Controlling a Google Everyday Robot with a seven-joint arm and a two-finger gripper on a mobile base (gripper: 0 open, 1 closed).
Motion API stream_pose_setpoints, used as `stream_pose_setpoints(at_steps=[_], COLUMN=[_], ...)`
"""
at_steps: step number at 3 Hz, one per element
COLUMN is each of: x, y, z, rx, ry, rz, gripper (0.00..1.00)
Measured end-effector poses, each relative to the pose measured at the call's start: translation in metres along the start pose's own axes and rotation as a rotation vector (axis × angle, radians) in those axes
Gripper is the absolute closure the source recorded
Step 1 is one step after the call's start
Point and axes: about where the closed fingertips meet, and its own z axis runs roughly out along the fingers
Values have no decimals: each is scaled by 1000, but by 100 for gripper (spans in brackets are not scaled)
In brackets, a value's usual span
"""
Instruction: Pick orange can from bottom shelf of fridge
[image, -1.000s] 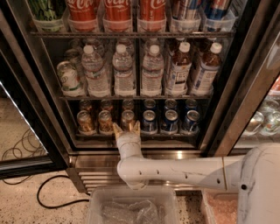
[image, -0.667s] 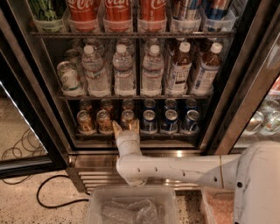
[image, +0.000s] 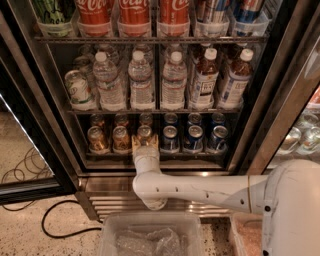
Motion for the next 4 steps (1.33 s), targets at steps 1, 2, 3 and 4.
stream_pose_setpoints(at_steps=[1, 2, 3, 4], x=[1, 1, -6, -8], y=[-1, -1, -4, -4], z=[2, 2, -4, -5], rx=[3, 5, 11, 12], ry=[1, 2, -9, -14], rz=[0, -1, -7, -8], gripper=[59, 83, 100, 100])
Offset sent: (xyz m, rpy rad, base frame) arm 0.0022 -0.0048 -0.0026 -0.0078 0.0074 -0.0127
